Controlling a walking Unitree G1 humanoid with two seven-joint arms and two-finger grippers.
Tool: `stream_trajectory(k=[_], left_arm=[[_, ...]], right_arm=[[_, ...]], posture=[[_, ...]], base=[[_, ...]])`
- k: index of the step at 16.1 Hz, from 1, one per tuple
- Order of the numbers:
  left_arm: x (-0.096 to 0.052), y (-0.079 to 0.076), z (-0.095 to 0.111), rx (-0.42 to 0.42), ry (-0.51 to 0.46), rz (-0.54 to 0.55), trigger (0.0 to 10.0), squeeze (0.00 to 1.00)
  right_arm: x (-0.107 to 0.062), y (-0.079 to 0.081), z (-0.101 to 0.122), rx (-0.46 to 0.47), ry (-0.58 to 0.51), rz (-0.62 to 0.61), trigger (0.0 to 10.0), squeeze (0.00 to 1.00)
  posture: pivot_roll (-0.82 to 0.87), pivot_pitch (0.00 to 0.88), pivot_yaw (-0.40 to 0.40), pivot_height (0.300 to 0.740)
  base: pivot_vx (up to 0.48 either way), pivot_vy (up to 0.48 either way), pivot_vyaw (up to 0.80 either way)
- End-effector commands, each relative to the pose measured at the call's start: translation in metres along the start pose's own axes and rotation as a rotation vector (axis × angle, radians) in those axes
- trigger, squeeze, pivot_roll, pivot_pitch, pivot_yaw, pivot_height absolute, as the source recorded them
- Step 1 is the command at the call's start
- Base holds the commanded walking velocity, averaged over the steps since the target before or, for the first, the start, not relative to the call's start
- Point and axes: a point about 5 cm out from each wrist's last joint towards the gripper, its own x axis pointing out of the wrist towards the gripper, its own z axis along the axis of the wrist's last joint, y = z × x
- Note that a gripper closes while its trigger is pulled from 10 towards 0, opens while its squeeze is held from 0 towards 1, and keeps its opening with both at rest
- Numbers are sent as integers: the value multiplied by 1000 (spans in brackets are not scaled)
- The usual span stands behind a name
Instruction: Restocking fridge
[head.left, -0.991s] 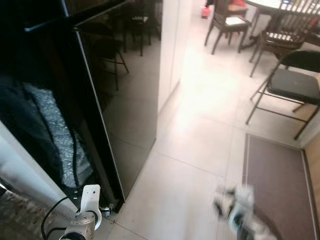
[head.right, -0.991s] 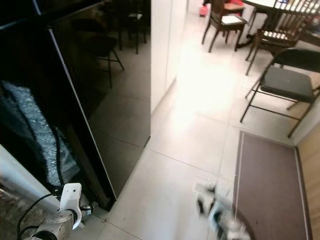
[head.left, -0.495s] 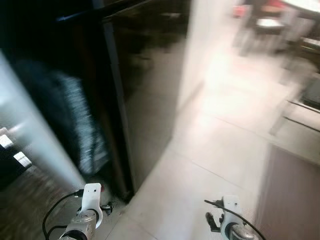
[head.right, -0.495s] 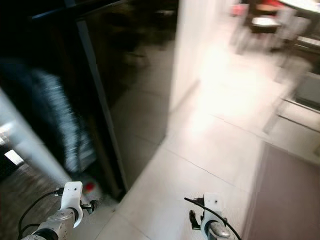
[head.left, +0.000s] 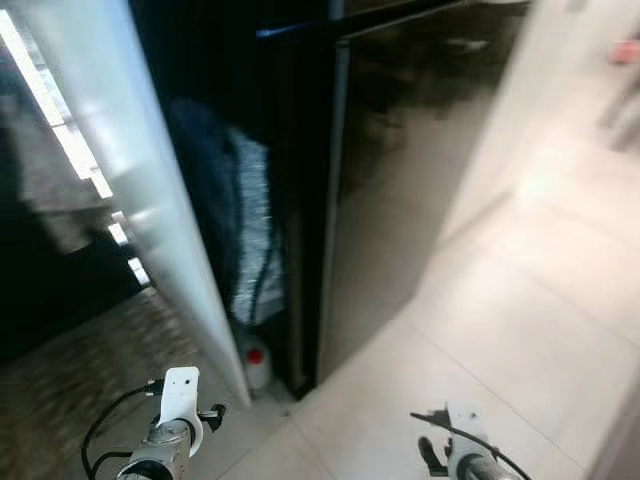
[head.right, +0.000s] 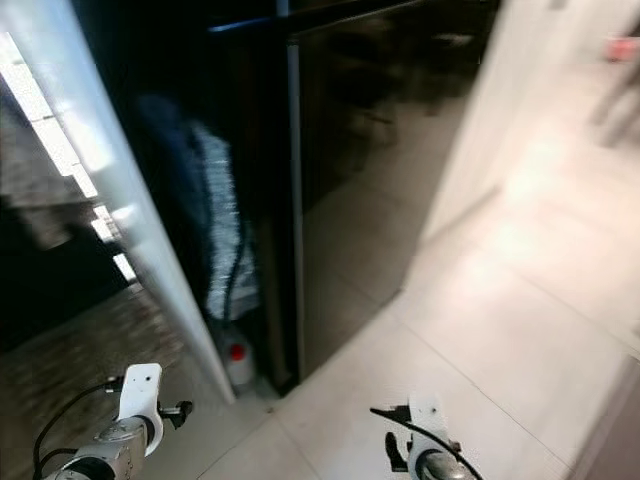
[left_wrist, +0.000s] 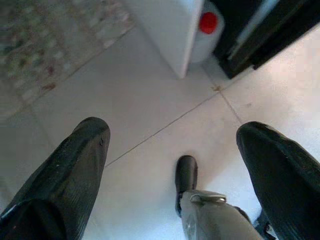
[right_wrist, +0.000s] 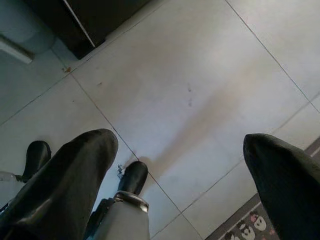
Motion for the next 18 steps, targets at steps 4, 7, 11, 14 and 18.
stream_trajectory(k=[4, 7, 11, 14, 18], left_arm=[[0, 0, -5, -4, 29, 2, 10000, 0], [0, -1, -5, -4, 32, 1, 10000, 0], [0, -2, -6, 4, 37, -2, 10000, 0], [-1, -2, -8, 4, 41, -2, 10000, 0], [-1, -3, -10, 12, 45, -8, 10000, 0]], right_arm=[[2, 8, 8, -5, -13, 1, 10000, 0], [1, 7, 7, -7, -16, 4, 10000, 0], [1, 6, 2, -15, -3, 7, 10000, 0], [0, 5, 0, -22, 4, 7, 10000, 0], [0, 4, -2, -24, 5, 8, 10000, 0]], posture=[[-9, 0, -43, 740], [-11, 0, -43, 740], [-10, 0, -48, 740], [-22, 0, -42, 740], [-24, 0, -43, 740]], base=[[0, 0, 800], [0, 0, 800], [0, 0, 800], [0, 0, 800], [0, 0, 800]])
